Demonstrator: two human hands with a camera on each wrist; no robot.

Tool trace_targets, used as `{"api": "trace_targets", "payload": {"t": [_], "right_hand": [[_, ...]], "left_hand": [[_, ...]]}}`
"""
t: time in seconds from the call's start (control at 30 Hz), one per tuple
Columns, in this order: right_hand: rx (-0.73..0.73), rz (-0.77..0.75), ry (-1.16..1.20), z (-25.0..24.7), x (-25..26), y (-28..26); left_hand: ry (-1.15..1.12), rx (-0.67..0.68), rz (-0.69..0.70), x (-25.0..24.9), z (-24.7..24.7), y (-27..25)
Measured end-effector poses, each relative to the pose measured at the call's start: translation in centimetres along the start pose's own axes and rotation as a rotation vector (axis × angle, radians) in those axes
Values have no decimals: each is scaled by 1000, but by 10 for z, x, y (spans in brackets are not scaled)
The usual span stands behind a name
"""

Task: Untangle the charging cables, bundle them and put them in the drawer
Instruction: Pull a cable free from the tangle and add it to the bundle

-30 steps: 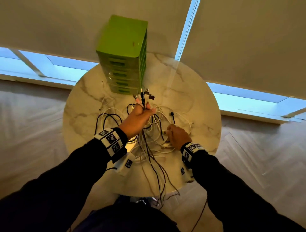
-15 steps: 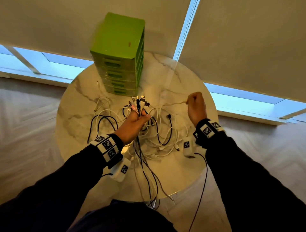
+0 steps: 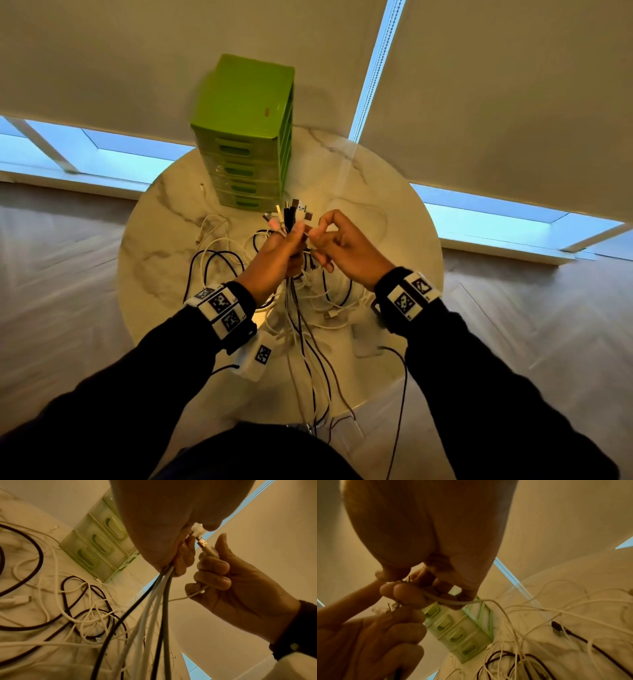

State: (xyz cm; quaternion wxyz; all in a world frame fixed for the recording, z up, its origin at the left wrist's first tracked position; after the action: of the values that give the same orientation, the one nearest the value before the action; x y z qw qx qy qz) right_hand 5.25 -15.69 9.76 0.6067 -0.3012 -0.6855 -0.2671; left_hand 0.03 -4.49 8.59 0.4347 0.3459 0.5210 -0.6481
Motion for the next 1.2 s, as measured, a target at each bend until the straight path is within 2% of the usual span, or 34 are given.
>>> {"api": "trace_targets", "payload": {"t": [0.17, 0.27, 0.33, 0.47, 0.57, 0.73, 0.9, 1.03, 1.13, 1.2], "right_hand": [[1, -8, 17, 21, 1, -11], [145, -24, -277, 29, -3, -19], [177, -51, -450, 29, -5, -25], [-51, -127, -569, 21, 9, -24], [-139, -163, -620, 22, 25, -21], [-6, -233, -924, 39, 37, -15], [78, -261, -1205, 51, 36, -13], [50, -261, -1182, 54, 39, -15], [54, -125, -975, 50, 28, -16], [66, -39, -863, 47, 17, -20]], "left_hand": [[65, 54, 30, 2, -10, -11], [59, 38, 54, -4, -27, -14], [6, -42, 77, -11, -42, -13], [-196, -179, 58, -15, -59, -11], [-322, -181, -5, -12, -52, -14], [-137, -80, 22, 2, -25, -19], [-73, -235, -2, 1, -23, -25], [-24, -228, 40, 0, -25, -29], [-52, -256, 129, -2, -30, -27], [-83, -345, 172, -11, -39, -27]]}}
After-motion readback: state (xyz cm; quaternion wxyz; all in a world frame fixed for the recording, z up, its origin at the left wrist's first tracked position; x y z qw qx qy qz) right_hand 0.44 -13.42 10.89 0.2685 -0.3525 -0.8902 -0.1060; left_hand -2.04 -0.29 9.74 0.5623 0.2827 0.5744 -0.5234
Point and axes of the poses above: each hand's wrist, its own y-axis towards the middle knuckle, its own z-axis out of the palm, x = y × z, the point moved 6 cm from there along y, towards the middle knuckle, and after that the axes turned 8 degrees about -z, right-handed, at the moved point
